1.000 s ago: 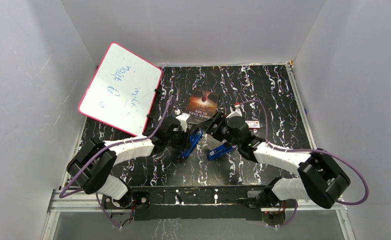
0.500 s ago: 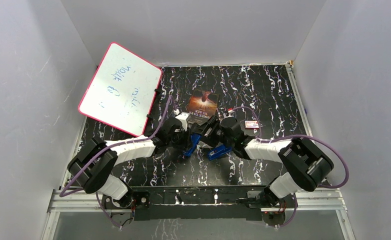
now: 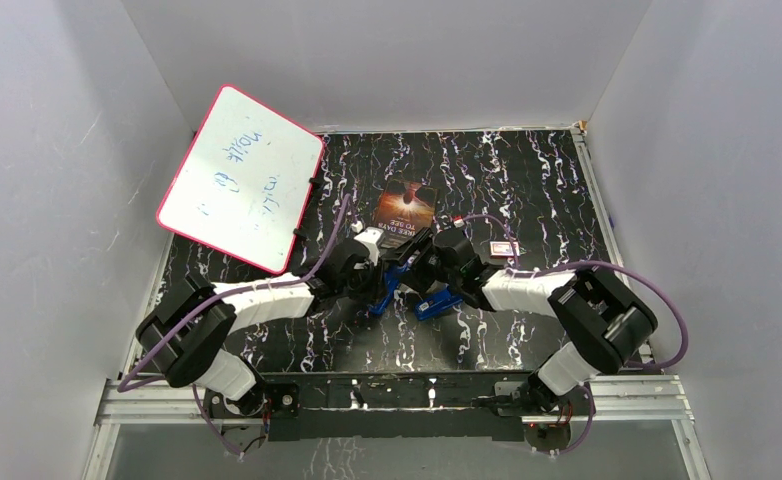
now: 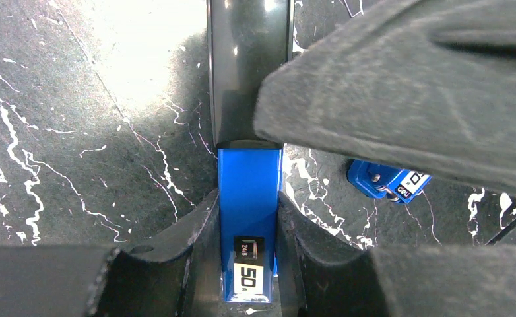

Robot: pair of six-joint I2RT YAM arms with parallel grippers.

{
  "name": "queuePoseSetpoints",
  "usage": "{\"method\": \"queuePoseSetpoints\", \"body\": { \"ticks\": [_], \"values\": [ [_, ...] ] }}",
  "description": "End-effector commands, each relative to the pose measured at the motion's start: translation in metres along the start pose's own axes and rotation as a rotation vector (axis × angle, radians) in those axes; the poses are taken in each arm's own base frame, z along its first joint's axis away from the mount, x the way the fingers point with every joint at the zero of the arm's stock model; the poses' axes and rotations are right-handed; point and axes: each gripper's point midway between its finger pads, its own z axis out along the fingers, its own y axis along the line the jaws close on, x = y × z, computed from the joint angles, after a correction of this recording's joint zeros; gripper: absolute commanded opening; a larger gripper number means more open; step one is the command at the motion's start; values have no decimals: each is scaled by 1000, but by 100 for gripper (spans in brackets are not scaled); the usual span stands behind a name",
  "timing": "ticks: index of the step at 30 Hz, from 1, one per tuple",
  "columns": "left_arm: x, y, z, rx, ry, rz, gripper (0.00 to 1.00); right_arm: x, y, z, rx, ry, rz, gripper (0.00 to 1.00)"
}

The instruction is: Load the staples into the stapler

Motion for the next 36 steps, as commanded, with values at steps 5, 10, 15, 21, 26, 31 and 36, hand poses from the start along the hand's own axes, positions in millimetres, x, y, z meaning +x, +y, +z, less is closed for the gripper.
{"method": "queuePoseSetpoints", "body": {
  "ticks": [5, 10, 15, 21, 26, 31, 36],
  "values": [
    [-22, -14, -2, 7, -103, 63, 0, -5, -9, 9, 97, -21, 61, 74],
    [-21, -15, -2, 2, -106, 106, 0, 0, -17, 14, 129, 8, 74, 74],
    [-17, -14, -3, 4, -95, 149, 0, 7, -23, 20, 138, 55, 90, 73],
    [-16, -13, -1, -4, -86, 156, 0, 7, -23, 22, 129, 56, 83, 63],
    [-12, -11, 3, -9, -69, 155, 0, 4, -19, 20, 61, 39, 66, 0],
    [-10, -12, 6, -4, -58, 154, 0, 5, -20, 19, 58, 40, 36, 0],
    [-10, -10, 5, -16, -55, 155, 0, -4, -7, 9, 21, -7, -21, 47]
  ]
}}
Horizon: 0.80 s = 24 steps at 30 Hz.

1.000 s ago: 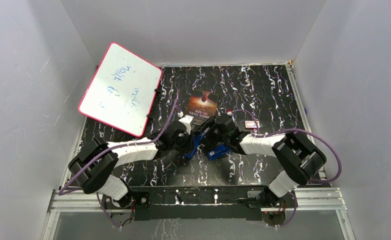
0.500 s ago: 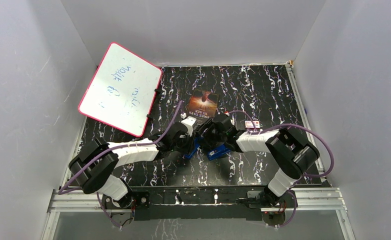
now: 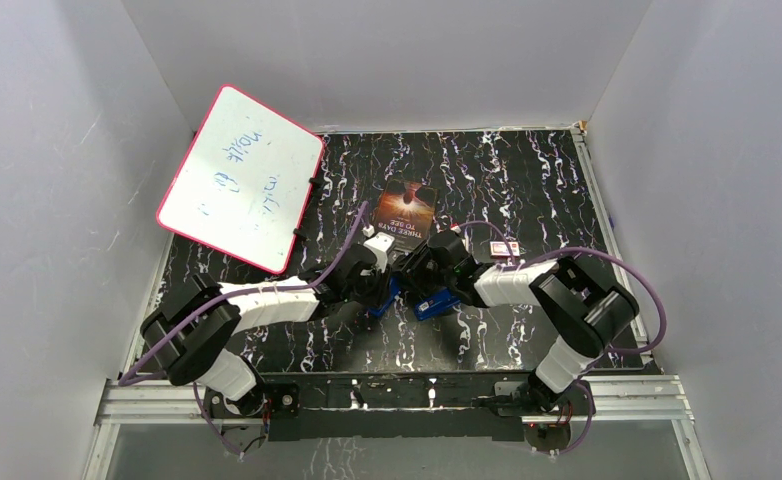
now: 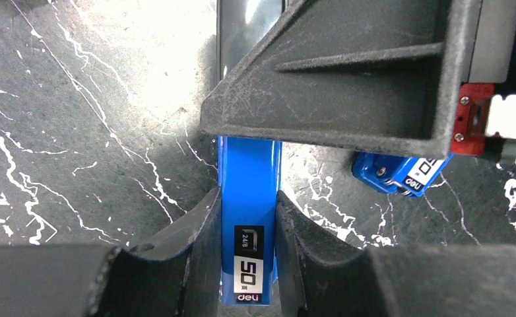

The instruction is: Load the staples into the stapler

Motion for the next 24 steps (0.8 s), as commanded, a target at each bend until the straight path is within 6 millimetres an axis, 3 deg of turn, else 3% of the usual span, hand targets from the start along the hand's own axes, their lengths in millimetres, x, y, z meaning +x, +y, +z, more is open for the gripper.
{"method": "queuePoseSetpoints", "body": {
  "ticks": [1, 8, 14, 17, 19, 22, 24],
  "values": [
    [-16, -3, -1, -8, -39, 3, 0, -12, 36, -19, -127, -73, -67, 53],
    [-24, 5, -7, -37, -47, 79, 1, -31, 47, -65, -185, -211, -140, 76],
    [-28, 3, -6, 39, -26, 186, 3, -63, 35, -106, -127, -423, -297, 79],
    [-26, -20, -9, 241, -21, 392, 10, -85, 25, -128, -115, -580, -371, 80],
    [-24, -20, -7, 269, -7, 487, 14, -96, 22, -142, -123, -662, -390, 80],
    [-19, -20, -2, 334, 45, 614, 18, -101, 29, -162, -166, -731, -448, 81],
    [-16, -19, 2, 353, 74, 686, 22, -100, 23, -167, -169, -745, -528, 81]
  ]
}}
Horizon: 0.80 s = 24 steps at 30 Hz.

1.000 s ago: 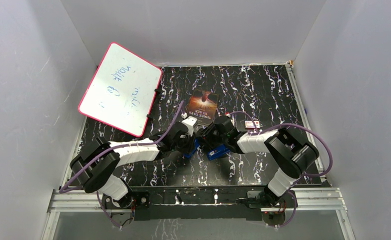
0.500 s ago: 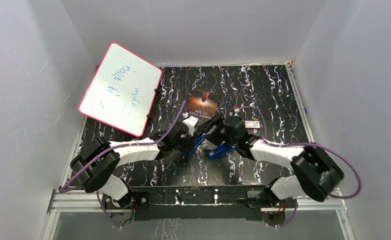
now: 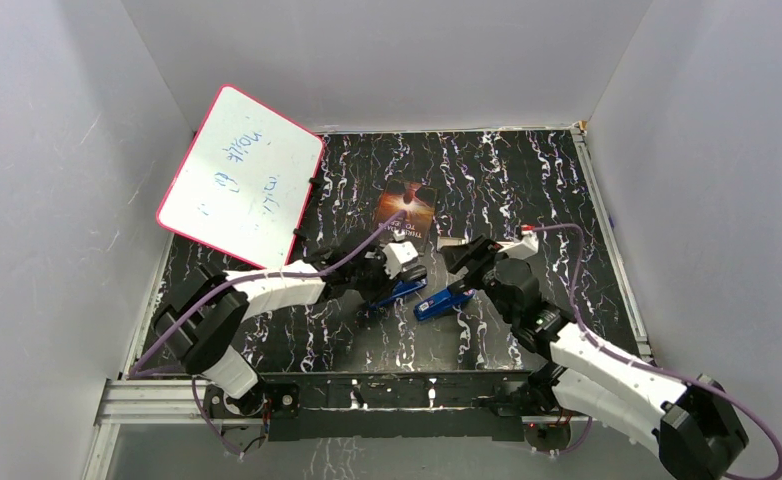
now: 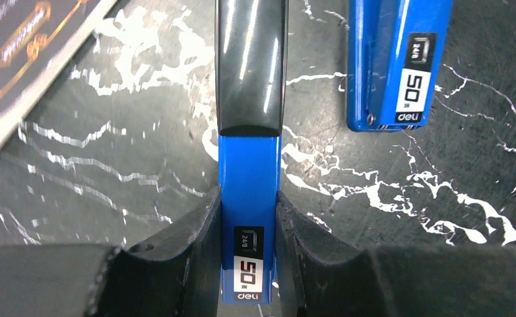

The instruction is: Load the staples into the stapler

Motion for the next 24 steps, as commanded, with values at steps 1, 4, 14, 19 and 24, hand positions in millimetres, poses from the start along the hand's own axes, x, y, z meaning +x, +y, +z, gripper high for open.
{"method": "queuePoseSetpoints", "body": {
  "ticks": [1, 4, 14, 19, 24],
  "values": [
    [-17, -6, 4, 136, -2, 262, 24, -33, 0, -11, -31, -148, -173, 82],
    [-25, 0, 5, 135, -11, 299, 32, -42, 6, -18, -57, -172, -269, 82],
    [-69, 40, -34, -46, -163, 188, 58, -86, 23, -36, -24, -267, -468, 84],
    [-91, 54, -79, -119, -285, 26, 60, -106, 10, -36, 116, -308, -543, 89],
    [-101, 70, -126, -288, -466, -130, 77, -116, 8, -34, 171, -337, -572, 98]
  ]
}}
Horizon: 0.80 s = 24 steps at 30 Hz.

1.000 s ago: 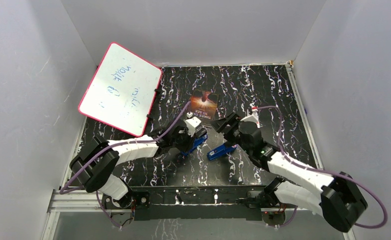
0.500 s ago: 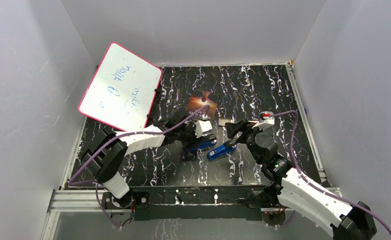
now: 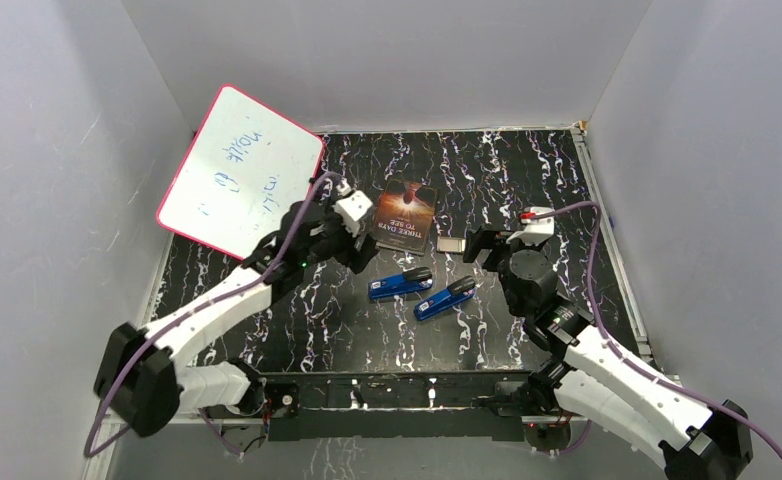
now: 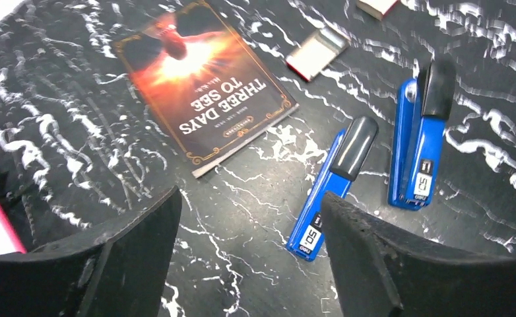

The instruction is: Load the staples into the stapler

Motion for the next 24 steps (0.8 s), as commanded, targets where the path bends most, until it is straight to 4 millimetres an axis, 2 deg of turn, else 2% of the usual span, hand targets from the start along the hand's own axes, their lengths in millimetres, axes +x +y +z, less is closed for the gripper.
{"method": "queuePoseSetpoints", "body": {
  "ticks": [1, 2, 5, 14, 19, 24],
  "values": [
    [-20, 20, -35, -186, -157, -169, 88, -32, -9, 1, 74, -79, -39, 98],
    [-20, 26, -43, -237, -182, -197, 93, -35, -8, 0, 70, -85, -43, 98],
    [-15, 42, -64, -363, -216, -261, 98, -41, -8, -2, 66, -94, -75, 98],
    [8, 68, -101, -593, -203, -325, 98, -67, -20, -5, 129, -147, -228, 98],
    [18, 82, -116, -711, -202, -339, 98, -67, -22, -6, 136, -145, -237, 98],
    [18, 84, -122, -735, -232, -350, 98, -68, -24, -7, 143, -158, -205, 98]
  ]
}}
